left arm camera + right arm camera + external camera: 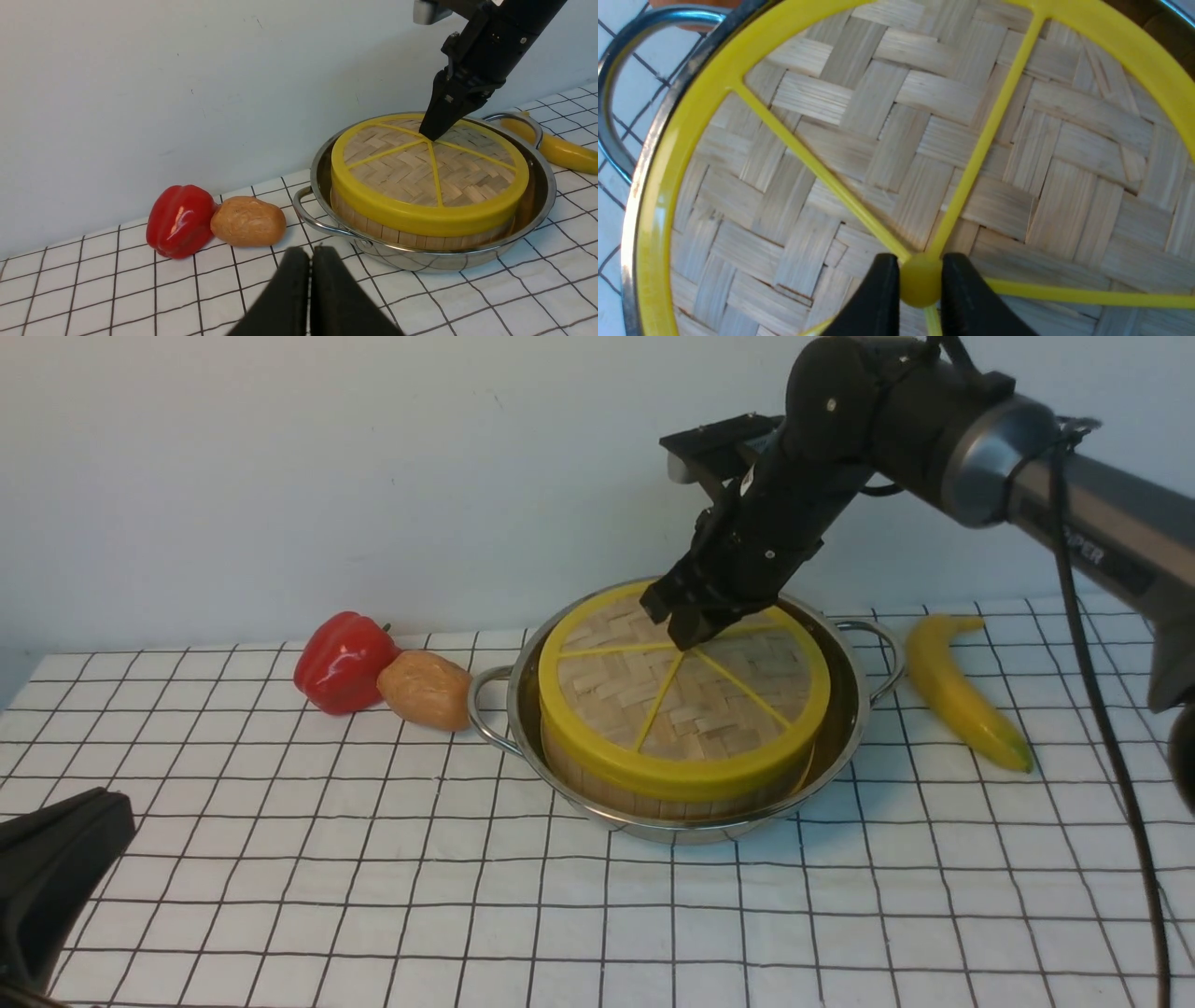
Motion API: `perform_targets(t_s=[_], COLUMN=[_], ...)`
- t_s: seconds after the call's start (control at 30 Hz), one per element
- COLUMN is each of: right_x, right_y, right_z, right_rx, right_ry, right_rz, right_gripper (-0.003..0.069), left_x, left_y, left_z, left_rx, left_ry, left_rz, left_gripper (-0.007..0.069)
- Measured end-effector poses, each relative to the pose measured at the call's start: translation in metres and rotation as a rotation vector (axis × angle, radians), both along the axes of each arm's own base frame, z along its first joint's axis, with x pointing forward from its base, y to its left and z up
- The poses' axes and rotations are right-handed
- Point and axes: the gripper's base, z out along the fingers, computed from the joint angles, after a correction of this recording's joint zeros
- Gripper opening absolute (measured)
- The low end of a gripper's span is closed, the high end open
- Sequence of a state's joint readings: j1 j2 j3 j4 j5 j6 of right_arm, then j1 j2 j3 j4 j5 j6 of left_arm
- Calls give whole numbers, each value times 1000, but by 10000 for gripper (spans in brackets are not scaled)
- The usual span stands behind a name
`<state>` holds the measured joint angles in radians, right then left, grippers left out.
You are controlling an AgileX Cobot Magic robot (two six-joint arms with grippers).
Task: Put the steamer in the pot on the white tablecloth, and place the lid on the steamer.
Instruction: 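Place the bamboo steamer lid onto the steamer basket in the pot with the right gripper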
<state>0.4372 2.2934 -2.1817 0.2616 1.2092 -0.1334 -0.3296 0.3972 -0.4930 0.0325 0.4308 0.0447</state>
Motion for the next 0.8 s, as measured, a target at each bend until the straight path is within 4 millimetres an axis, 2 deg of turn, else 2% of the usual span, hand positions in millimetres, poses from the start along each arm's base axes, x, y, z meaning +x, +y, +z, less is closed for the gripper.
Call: perform_targets(t_s=[0.57, 0.67, 0.77, 0.8], right_x=[0, -1, -1, -1], right_y=[0, 0, -1, -1], right_z=[0, 0, 0, 0], right_rx=[6, 4, 0, 0], right_ry=[11, 17, 25, 26], right_rz=[-18, -20, -20, -21], right_gripper=[133, 187, 288, 382], left_x=[0, 0, 0, 0], left_y=[0, 0, 0, 0], left_z=[0, 0, 0, 0], left_rx=[0, 0, 0, 0], left_ry=[0, 0, 0, 0], left_rz=[0, 0, 0, 0], left_gripper=[1, 1, 1, 1])
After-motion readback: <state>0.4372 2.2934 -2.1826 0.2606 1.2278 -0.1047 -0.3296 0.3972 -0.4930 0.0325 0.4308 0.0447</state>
